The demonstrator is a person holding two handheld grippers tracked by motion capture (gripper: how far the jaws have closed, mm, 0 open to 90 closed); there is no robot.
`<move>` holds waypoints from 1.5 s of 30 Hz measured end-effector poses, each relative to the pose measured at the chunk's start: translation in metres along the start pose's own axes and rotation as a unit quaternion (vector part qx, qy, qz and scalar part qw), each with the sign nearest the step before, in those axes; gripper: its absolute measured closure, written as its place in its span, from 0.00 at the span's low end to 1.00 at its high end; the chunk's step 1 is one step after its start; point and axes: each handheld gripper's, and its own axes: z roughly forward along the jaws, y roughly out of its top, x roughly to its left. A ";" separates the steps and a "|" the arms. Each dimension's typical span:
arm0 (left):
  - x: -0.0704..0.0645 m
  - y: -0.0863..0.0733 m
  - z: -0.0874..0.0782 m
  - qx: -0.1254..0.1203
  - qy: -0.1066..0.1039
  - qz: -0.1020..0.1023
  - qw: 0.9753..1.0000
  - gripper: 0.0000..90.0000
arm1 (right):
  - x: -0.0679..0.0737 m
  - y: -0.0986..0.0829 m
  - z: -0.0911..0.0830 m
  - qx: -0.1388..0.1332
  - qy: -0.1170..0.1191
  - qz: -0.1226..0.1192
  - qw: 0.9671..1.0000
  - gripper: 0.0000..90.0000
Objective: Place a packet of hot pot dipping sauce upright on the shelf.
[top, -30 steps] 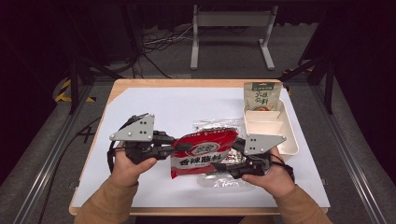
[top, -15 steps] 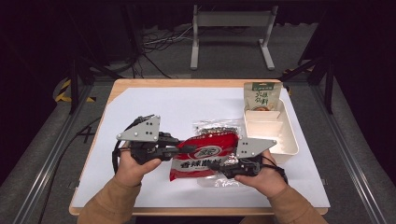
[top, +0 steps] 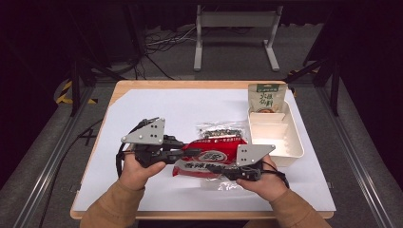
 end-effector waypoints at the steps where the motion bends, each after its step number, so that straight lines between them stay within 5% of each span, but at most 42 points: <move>1: 0.000 0.000 0.000 0.000 0.000 0.000 1.000 0.98 | 0.000 0.000 0.000 0.002 0.002 0.000 1.000 0.91; 10: 0.006 -0.004 -0.004 -0.009 0.020 -0.009 1.000 0.91 | -0.003 0.006 -0.009 0.016 0.007 0.043 0.999 0.93; 17: 0.014 -0.008 -0.007 -0.012 0.043 -0.035 0.998 0.53 | -0.014 0.019 -0.028 0.009 -0.005 0.054 0.998 0.94; 21: 0.017 -0.011 -0.010 -0.009 0.054 -0.036 0.998 0.45 | -0.022 0.026 -0.042 0.010 -0.019 0.055 0.998 0.94; 45: 0.031 -0.031 -0.027 0.006 0.110 -0.080 0.991 0.42 | -0.069 0.040 -0.108 -0.005 -0.096 0.066 0.993 0.94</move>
